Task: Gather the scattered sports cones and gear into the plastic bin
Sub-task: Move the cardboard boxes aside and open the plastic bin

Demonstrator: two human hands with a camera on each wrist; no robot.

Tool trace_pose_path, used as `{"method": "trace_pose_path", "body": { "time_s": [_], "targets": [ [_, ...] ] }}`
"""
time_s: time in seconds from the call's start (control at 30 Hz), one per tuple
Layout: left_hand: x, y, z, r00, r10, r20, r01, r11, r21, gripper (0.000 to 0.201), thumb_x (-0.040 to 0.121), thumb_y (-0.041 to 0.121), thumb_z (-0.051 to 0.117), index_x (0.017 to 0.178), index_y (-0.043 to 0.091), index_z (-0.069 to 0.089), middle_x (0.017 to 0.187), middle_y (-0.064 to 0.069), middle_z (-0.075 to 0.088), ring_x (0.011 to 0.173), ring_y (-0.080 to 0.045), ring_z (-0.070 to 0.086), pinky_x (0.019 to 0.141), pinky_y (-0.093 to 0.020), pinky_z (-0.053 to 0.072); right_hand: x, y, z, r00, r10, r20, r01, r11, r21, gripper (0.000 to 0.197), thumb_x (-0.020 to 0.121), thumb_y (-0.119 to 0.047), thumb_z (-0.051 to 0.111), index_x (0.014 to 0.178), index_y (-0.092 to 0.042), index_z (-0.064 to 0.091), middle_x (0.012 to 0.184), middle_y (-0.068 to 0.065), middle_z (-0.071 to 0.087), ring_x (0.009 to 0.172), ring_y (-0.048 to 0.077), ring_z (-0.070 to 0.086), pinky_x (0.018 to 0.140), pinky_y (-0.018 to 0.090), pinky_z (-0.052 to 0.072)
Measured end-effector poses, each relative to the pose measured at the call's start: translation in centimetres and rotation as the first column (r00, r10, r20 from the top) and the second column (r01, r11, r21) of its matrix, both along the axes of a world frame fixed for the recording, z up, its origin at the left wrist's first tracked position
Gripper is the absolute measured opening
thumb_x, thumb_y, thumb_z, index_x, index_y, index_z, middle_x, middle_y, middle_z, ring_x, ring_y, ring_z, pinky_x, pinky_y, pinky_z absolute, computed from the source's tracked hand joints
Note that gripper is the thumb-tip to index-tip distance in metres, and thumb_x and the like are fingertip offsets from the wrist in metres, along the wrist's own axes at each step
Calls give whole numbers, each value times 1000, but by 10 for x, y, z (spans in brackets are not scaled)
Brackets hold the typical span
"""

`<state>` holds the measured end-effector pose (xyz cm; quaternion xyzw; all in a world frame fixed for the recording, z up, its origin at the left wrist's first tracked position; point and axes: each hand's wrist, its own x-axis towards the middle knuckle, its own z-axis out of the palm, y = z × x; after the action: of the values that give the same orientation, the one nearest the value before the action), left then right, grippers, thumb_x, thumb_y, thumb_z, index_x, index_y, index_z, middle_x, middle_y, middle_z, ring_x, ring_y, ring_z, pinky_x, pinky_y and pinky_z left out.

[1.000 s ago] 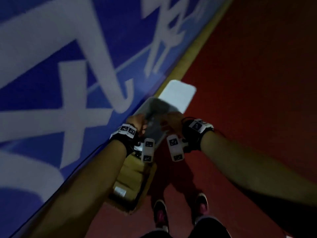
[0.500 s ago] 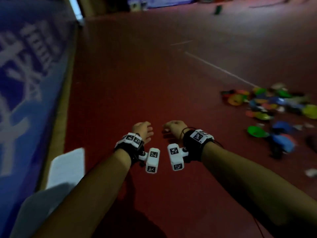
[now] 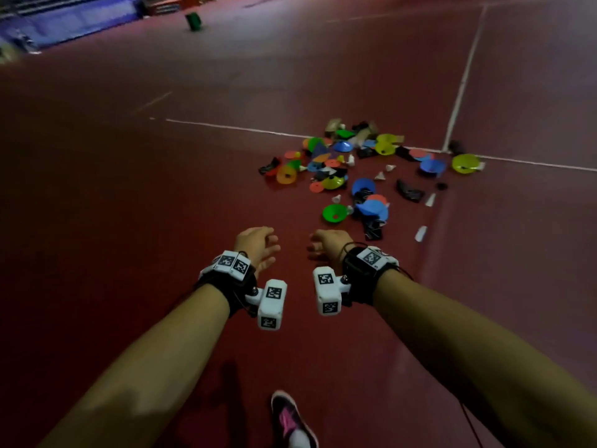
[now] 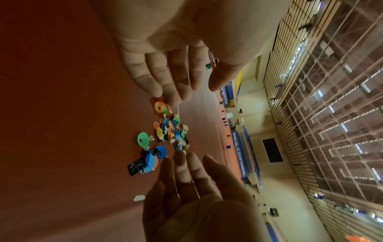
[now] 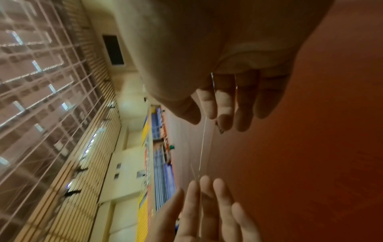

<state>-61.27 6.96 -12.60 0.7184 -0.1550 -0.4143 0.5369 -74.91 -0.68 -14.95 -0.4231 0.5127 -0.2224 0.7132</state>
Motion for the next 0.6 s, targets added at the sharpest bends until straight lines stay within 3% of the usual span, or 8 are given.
{"method": "trace_pose_path", "body": {
  "time_s": [0.1, 0.27, 0.4, 0.53, 0.6],
  "targets": [
    [8, -62, -23, 998, -65, -22, 66, 997, 43, 7, 94, 21, 55, 89, 21, 59, 82, 0, 64, 71, -15, 62, 58, -26, 41, 1, -53, -18, 998, -66, -13, 66, 997, 30, 17, 91, -12, 54, 75, -10, 58, 65, 7, 56, 55, 22, 53, 59, 28, 40],
    [39, -171, -41, 989, -135, -53, 138, 989, 57, 7, 94, 19, 53, 94, 18, 60, 83, 0, 64, 70, -15, 61, 58, -25, 41, 30, -152, -19, 992, -127, 7, 126, 992, 25, 22, 94, -6, 52, 72, -12, 51, 62, 7, 46, 51, 18, 42, 48, 21, 33],
    [95, -287, -24, 983, -162, -90, 165, 986, 36, 7, 94, 19, 53, 93, 17, 60, 81, 0, 64, 68, -14, 61, 56, -26, 41, 80, -259, 4, 973, -231, 11, 231, 973, 10, 23, 94, -8, 53, 72, -10, 51, 51, 4, 49, 47, 18, 41, 47, 24, 33],
    [137, -381, -3, 981, -180, -79, 182, 983, 23, 7, 94, 20, 53, 94, 16, 59, 80, 0, 64, 66, -14, 60, 54, -26, 40, 103, -338, 24, 949, -315, 20, 315, 949, 11, 10, 94, -5, 52, 85, -3, 57, 56, 7, 57, 60, 24, 46, 54, 31, 41],
    [153, -426, 2, 979, -185, -81, 187, 982, 20, 7, 94, 19, 53, 92, 16, 59, 81, 0, 63, 66, -14, 59, 56, -26, 40, 110, -377, 27, 939, -344, 9, 344, 939, 10, 8, 93, -6, 51, 96, -3, 59, 63, 9, 54, 60, 22, 44, 55, 31, 36]
  ]
}}
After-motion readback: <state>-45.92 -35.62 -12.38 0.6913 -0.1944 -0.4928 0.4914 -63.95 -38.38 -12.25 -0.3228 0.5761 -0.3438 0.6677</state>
